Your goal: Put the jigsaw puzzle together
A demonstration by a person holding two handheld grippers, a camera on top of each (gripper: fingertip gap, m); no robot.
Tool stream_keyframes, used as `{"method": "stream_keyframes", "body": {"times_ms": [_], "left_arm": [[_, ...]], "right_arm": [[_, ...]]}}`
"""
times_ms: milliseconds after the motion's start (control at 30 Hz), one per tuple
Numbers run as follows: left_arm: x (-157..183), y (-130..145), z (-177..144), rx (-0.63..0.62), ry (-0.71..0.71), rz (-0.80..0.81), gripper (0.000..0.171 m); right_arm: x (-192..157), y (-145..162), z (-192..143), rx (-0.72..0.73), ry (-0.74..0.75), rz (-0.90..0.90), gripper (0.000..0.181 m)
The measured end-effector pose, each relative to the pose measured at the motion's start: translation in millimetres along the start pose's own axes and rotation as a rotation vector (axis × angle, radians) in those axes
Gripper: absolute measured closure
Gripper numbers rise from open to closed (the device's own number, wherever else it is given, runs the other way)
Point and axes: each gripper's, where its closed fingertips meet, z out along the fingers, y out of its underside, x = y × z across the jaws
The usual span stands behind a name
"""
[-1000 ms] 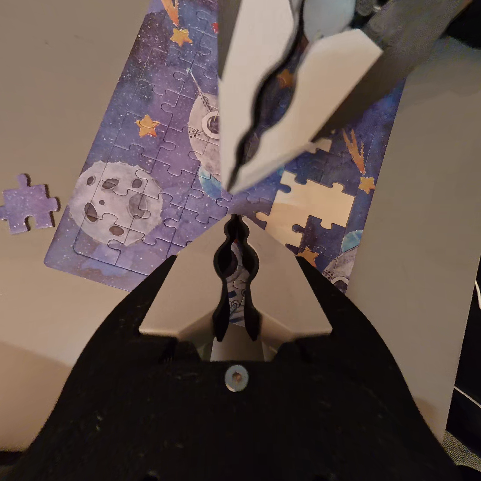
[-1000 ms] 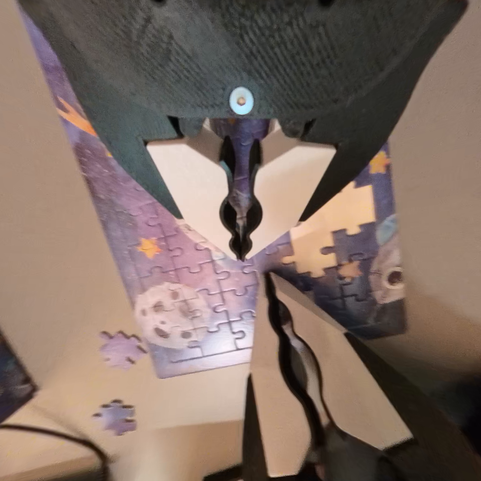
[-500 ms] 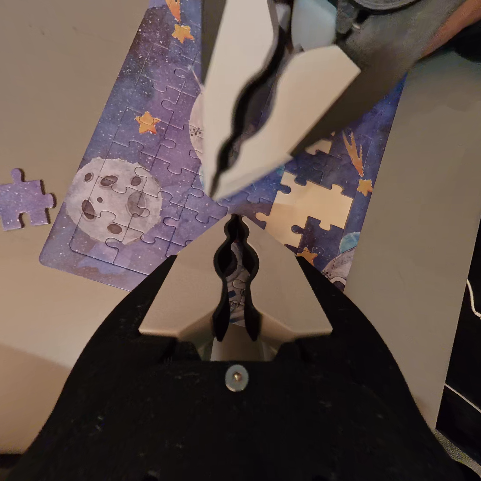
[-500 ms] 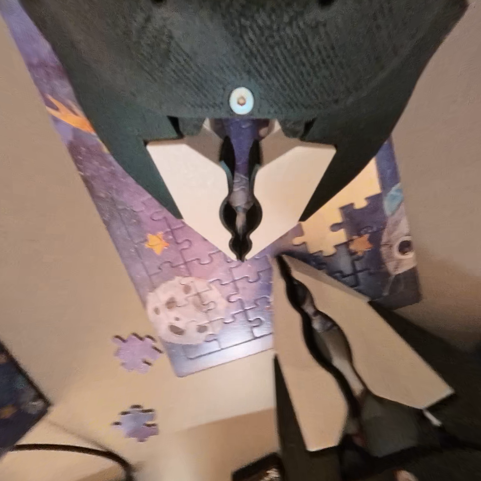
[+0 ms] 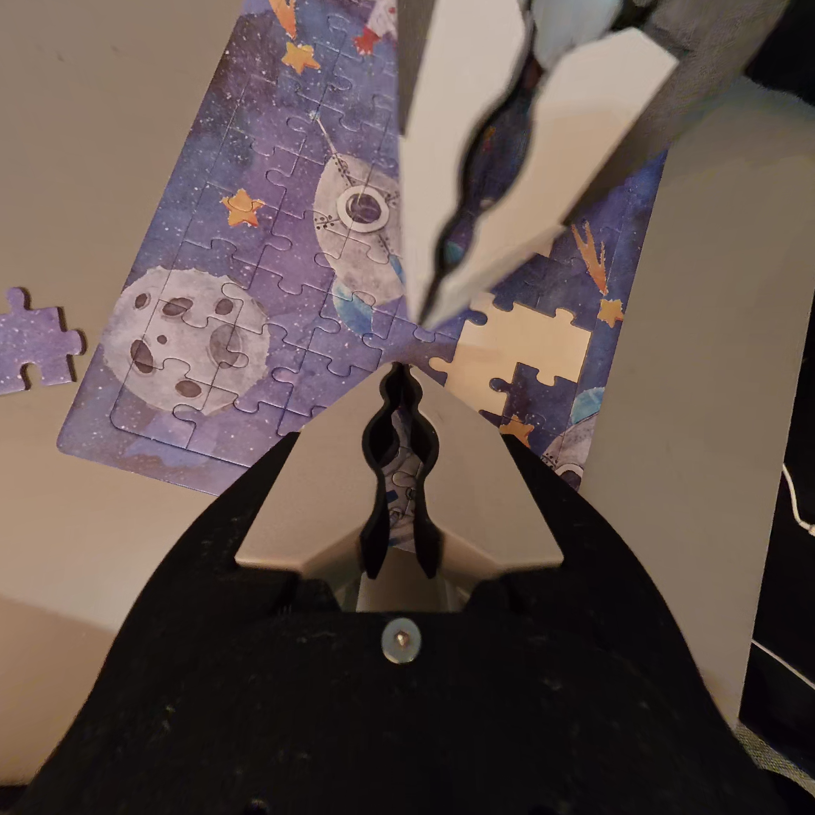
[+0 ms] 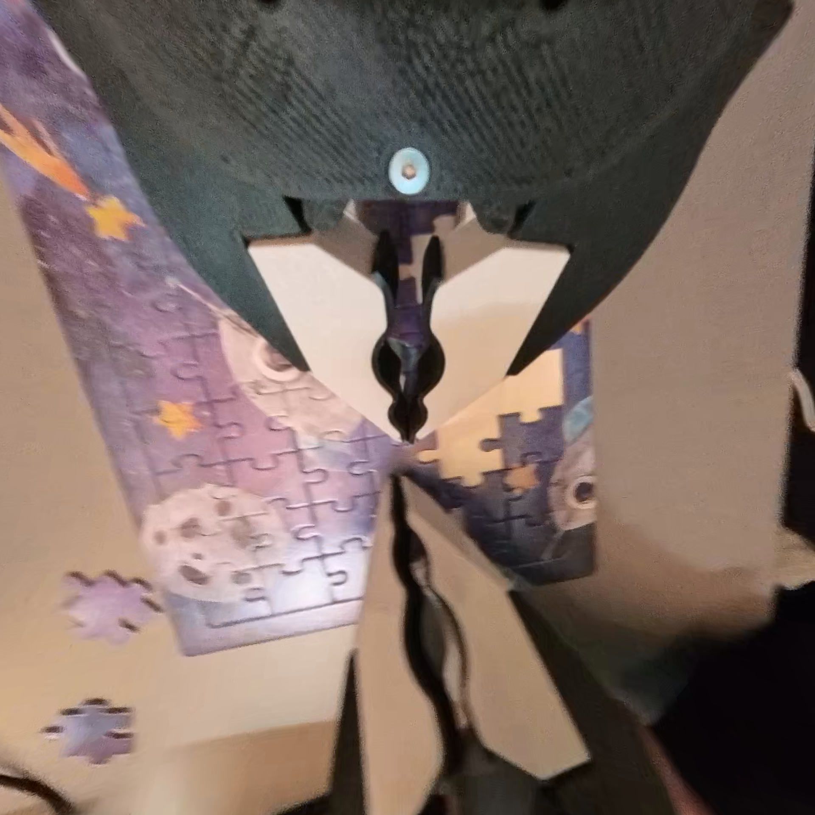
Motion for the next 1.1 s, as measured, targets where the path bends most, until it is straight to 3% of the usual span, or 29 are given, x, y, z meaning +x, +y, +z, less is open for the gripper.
{"method": "stream_keyframes", "body": {"times_ms": [67, 133, 233, 367, 533, 800, 967, 1033, 1100], "left_arm": [[0.2, 0.4, -0.2, 0.000, 0.000, 0.011, 0.171], [1.5, 0.8, -0.6, 0.003, 0.012, 0.013, 0.171], [6.5, 1.6, -0.6, 0.001, 0.052, -0.010, 0.171], [10.8, 3.2, -1.2, -0.002, 0.078, 0.004, 0.171], [16.3, -2.7, -1.0, 0.025, 0.076, 0.074, 0.171], [12.1, -2.3, -2.0, 0.048, 0.094, 0.050, 0.171], [6.6, 1.5, -3.2, 0.062, 0.091, 0.056, 0.171], [8.3, 1.6, -2.1, 0.060, 0.098, 0.063, 0.171], [8.8, -5.7, -6.8, 0.102, 0.083, 0.084, 0.171]], "right_arm": [[-3.8, 0.4, 0.1, 0.007, 0.003, -0.025, 0.181], [19.6, 0.5, -3.6, -0.015, 0.169, -0.065, 0.181], [-16.2, -4.0, 6.0, 0.016, -0.062, -0.030, 0.181], [13.8, 2.0, -4.4, -0.027, 0.117, -0.056, 0.181], [-4.6, -7.4, -3.9, 0.038, 0.012, -0.036, 0.181], [4.0, 6.8, -8.3, -0.008, 0.075, -0.066, 0.181], [4.3, -5.1, -23.7, 0.104, 0.057, -0.035, 0.181], [6.3, 11.1, -16.5, 0.017, 0.051, -0.022, 0.181], [7.3, 10.5, -18.8, 0.032, 0.076, -0.053, 0.181]]}}
